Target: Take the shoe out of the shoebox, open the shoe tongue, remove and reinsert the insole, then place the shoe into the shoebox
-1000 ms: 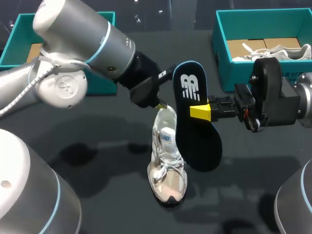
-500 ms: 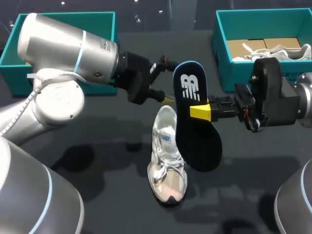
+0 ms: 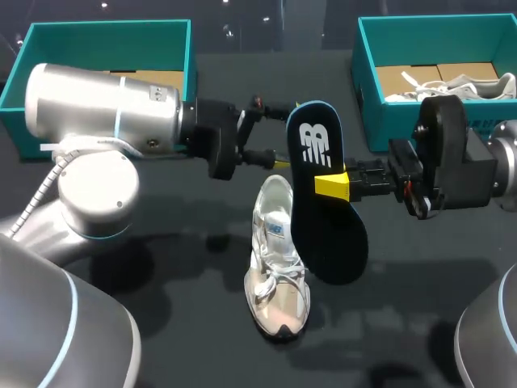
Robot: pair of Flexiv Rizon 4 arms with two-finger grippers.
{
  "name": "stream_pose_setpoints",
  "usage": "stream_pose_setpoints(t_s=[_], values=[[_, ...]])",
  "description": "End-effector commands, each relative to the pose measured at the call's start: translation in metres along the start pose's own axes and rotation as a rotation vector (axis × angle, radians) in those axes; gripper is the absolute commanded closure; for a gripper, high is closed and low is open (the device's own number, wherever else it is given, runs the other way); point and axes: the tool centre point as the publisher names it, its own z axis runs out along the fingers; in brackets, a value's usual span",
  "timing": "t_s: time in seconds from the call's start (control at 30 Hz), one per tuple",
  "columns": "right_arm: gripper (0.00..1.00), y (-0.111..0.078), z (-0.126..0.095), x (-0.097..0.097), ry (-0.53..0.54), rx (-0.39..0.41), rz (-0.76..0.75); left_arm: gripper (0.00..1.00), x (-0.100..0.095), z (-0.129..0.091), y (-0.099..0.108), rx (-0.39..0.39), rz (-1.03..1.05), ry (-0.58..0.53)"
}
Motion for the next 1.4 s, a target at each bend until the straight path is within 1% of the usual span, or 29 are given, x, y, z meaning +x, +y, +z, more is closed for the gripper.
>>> stream_pose_setpoints(t_s=[0.03, 0.1, 0.33, 0.47, 0.57, 0.63, 0.7, 0.73, 0.8, 0.83, 1.23, 1.3, 1.33, 1.4], values=[[1.0, -0.002, -0.001, 0.009, -0.117, -0.004, -0.001, 0.0, -0.003, 0.003, -0.001, -0.011, 0.009, -0.043], [1.0, -0.002, -0.001, 0.009, -0.117, -0.004, -0.001, 0.0, -0.007, 0.003, 0.0, -0.034, 0.008, -0.064], [1.0, -0.002, -0.001, 0.009, -0.117, -0.004, -0.001, 0.0, -0.014, -0.011, 0.005, -0.054, 0.01, -0.134], [1.0, -0.002, -0.001, 0.009, -0.117, -0.004, -0.001, 0.0, -0.018, -0.021, 0.011, -0.097, -0.012, -0.169], [1.0, 0.0, -0.009, -0.011, -0.121, -0.021, 0.064, 0.0, -0.021, -0.029, 0.015, -0.12, -0.013, -0.179], [1.0, 0.002, -0.016, -0.026, -0.122, -0.046, 0.098, 0.0, -0.023, -0.035, 0.017, -0.143, -0.023, -0.193], [1.0, 0.004, -0.022, -0.042, -0.117, -0.098, 0.135, 0.0, -0.025, -0.04, 0.02, -0.162, -0.045, -0.204], [1.0, 0.005, -0.025, -0.05, -0.126, -0.095, 0.167, 0.0, -0.026, -0.042, 0.022, -0.166, -0.051, -0.211], [1.0, 0.002, -0.029, -0.068, -0.114, -0.137, 0.241, 0.0, -0.027, -0.044, 0.023, -0.164, -0.057, -0.22], [1.0, 0.001, -0.031, -0.076, -0.136, -0.126, 0.26, 0.0, -0.027, -0.044, 0.023, -0.164, -0.057, -0.22], [1.0, 0.001, -0.031, -0.076, -0.136, -0.126, 0.26, 0.0, -0.027, -0.044, 0.023, -0.164, -0.057, -0.22], [1.0, 0.007, -0.033, -0.091, -0.14, -0.128, 0.303, 0.0, -0.027, -0.044, 0.023, -0.164, -0.057, -0.22], [1.0, 0.011, -0.035, -0.101, -0.121, -0.152, 0.345, 0.0, -0.027, -0.044, 0.023, -0.164, -0.057, -0.22], [1.0, 0.014, -0.04, -0.122, -0.119, -0.159, 0.426, 0.0, -0.027, -0.044, 0.023, -0.164, -0.057, -0.22]])
